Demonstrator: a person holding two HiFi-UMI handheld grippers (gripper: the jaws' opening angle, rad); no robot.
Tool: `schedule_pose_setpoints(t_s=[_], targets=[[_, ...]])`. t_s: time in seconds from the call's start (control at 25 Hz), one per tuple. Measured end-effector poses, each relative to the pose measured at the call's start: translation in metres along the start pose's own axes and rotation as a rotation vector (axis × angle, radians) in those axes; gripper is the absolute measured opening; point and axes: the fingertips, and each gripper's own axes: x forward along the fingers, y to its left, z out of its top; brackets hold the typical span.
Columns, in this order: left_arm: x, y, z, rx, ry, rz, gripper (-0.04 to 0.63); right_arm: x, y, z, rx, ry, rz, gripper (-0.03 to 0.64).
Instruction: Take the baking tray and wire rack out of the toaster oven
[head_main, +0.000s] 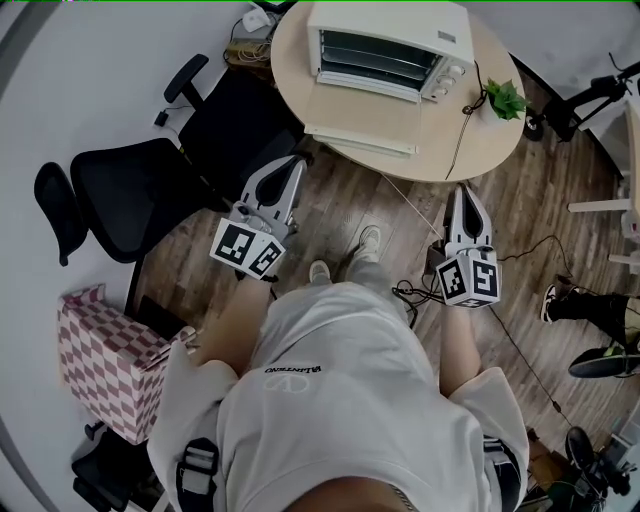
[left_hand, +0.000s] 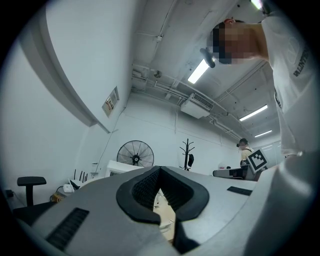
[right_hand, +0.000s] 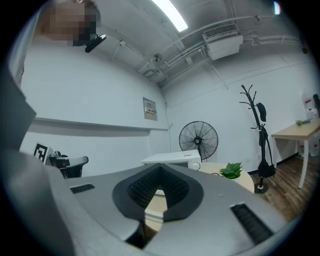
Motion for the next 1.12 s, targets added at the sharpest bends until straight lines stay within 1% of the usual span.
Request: schedule_pose_setpoints(t_s=[0.32, 0.68, 0.88, 1.12], targets=[[0.074, -0.009, -0.015, -0.001, 0.017, 0.006, 0.002, 0.048, -0.037, -0.001, 0.016, 0.036, 0.079, 0.002], [0.150, -0.013, -0.031, 0.002, 0.029, 0.037, 0.002, 0.105, -0.076, -0.004, 0.052, 0.068, 0.177, 0.002], [0.182, -0.017, -0.037, 0.014, 0.024, 0.077, 0.002, 0.130, -0.098, -0.008, 0.064, 0.087, 0.239, 0.002], [0.199, -0.017, -0.040, 0.030, 0.046, 0.094, 0.002, 0.149, -0.098, -0.012, 0.088, 0.098, 0.305, 0.002]])
